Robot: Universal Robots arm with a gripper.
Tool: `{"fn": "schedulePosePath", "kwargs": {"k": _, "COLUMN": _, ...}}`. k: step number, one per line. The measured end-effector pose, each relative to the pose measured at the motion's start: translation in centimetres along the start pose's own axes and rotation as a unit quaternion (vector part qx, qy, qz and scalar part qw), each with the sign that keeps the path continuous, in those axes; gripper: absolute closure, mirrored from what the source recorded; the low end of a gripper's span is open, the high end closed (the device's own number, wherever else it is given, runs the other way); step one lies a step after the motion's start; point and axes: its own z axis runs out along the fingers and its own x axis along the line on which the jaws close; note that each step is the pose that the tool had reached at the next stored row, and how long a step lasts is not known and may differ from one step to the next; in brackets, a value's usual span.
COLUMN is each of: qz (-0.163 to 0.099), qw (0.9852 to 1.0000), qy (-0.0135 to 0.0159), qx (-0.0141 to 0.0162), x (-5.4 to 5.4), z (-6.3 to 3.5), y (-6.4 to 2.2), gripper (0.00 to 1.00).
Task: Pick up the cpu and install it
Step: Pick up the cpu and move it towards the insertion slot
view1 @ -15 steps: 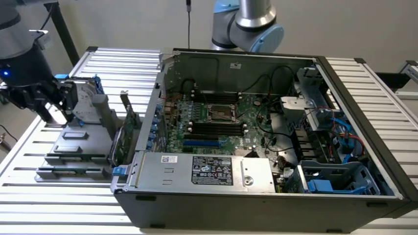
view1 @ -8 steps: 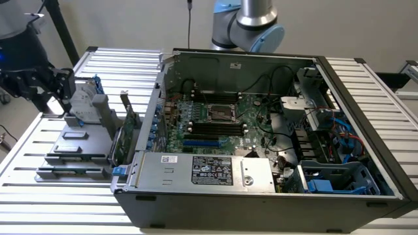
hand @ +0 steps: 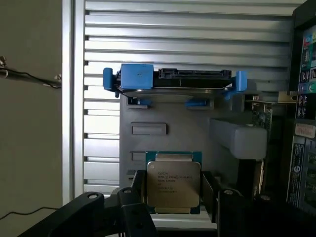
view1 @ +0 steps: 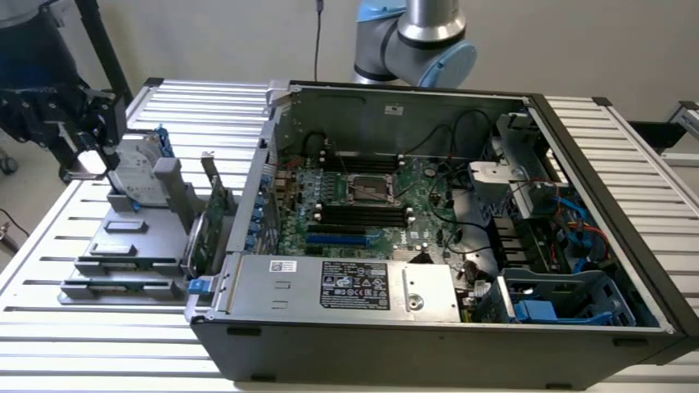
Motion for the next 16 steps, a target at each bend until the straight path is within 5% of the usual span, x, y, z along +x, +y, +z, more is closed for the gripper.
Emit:
{"fn": "schedulePosePath", "kwargs": {"k": 7, "qz": -0.001, "qw": 1.0, "qy": 0.0, "qx": -0.0014, "x": -2.5, "z": -2.41, "y": -0.03, "gripper": 0.45}}
{"fn": "schedulePosePath", "kwargs": {"k": 16, "qz": -0.004, "qw": 1.0, "qy": 0.0, "qx": -0.0031, "x": -6.0, "z": -3.25, "y": -0.09, "gripper": 0.45}}
